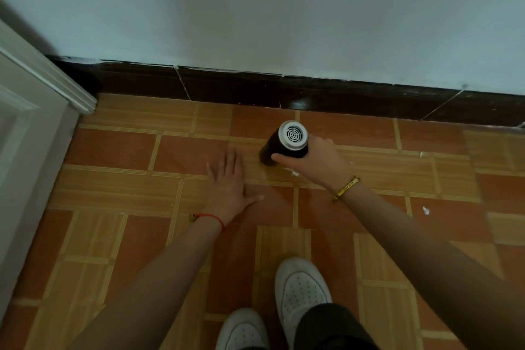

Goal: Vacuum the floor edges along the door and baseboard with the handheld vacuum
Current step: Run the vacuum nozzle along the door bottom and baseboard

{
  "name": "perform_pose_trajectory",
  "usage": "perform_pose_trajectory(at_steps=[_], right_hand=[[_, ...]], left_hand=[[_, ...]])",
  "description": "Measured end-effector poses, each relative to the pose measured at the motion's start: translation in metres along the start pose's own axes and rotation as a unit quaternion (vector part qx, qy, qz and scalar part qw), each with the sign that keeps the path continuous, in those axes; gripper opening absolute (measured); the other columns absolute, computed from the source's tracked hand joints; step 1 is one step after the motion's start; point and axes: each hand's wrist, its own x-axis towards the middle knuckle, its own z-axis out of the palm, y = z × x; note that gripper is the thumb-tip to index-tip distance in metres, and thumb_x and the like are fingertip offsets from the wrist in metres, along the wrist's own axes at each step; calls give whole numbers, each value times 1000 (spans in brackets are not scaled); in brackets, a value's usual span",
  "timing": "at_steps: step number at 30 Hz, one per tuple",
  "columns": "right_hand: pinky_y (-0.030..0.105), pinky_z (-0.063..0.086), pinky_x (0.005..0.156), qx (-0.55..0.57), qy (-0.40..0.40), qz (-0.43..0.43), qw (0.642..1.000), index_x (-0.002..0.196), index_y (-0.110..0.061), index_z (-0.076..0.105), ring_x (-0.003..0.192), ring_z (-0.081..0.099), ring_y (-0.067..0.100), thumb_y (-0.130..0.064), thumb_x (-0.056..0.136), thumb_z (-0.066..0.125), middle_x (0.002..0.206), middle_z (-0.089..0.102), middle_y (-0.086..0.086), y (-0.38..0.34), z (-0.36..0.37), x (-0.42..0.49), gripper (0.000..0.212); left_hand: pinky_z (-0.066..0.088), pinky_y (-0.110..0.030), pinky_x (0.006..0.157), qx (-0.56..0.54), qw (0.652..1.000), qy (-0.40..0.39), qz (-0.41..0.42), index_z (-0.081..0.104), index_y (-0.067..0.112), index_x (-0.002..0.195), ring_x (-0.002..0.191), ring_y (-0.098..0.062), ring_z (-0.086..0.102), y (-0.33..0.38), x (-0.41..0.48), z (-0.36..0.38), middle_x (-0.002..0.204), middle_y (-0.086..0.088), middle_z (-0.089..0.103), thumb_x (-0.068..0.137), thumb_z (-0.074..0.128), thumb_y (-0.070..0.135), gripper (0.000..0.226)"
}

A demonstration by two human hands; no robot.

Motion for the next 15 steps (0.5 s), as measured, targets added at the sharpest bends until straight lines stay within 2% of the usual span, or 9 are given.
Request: perform_pose_trajectory(at_steps=[3, 7, 10, 11, 13, 15], right_hand=[[42, 55, 91, -22, -25, 7, 999, 130, -21, 55, 114, 59, 24, -68, 74, 65, 118, 68, 3, 1, -2, -1, 74], [27, 54, 81, -12, 70, 12, 997, 126, -21, 57, 103, 66, 17, -64, 75, 67, 113, 71, 2, 9, -13, -7, 68], [41, 54, 89, -9, 85, 17, 996, 121, -22, 58, 100, 66, 21, -63, 76, 67, 107, 71, 0, 16, -28, -10, 62], [42, 55, 86, -6, 83, 22, 996, 120, -22, 59, 95, 67, 21, -63, 76, 67, 103, 70, -1, 18, -32, -11, 60], [29, 56, 73, -10, 70, 25, 997, 118, -21, 59, 82, 66, 14, -61, 76, 69, 97, 69, -3, 22, -37, -13, 59], [15, 46, 62, -28, 44, 21, 998, 121, -19, 59, 74, 57, 4, -59, 76, 70, 100, 70, -1, 25, -37, -16, 61]], left_hand=[[-4, -58, 121, 19, 1000, -7, -9, -16, 9, 155, 153, -29, -10, 3, 0, -2, 164, -11, -20, 82, 57, 69, 119], [-6, -56, 121, 41, 999, -23, -25, -17, 7, 154, 153, -30, -10, 9, 0, -7, 164, -13, -19, 83, 57, 67, 119], [-7, -54, 121, 52, 997, -36, -42, -17, 5, 154, 153, -31, -8, 16, 1, -11, 164, -14, -18, 84, 59, 64, 119], [-7, -54, 121, 47, 997, -37, -48, -16, 5, 154, 153, -32, -7, 18, 2, -12, 164, -15, -17, 83, 62, 62, 119], [-7, -54, 122, 20, 998, -31, -57, -11, 5, 155, 153, -34, -6, 21, 4, -15, 164, -17, -12, 81, 67, 58, 120], [-7, -53, 122, -11, 999, -7, -40, -6, 7, 156, 153, -33, -6, 24, 7, -15, 165, -17, -7, 79, 72, 56, 120]])
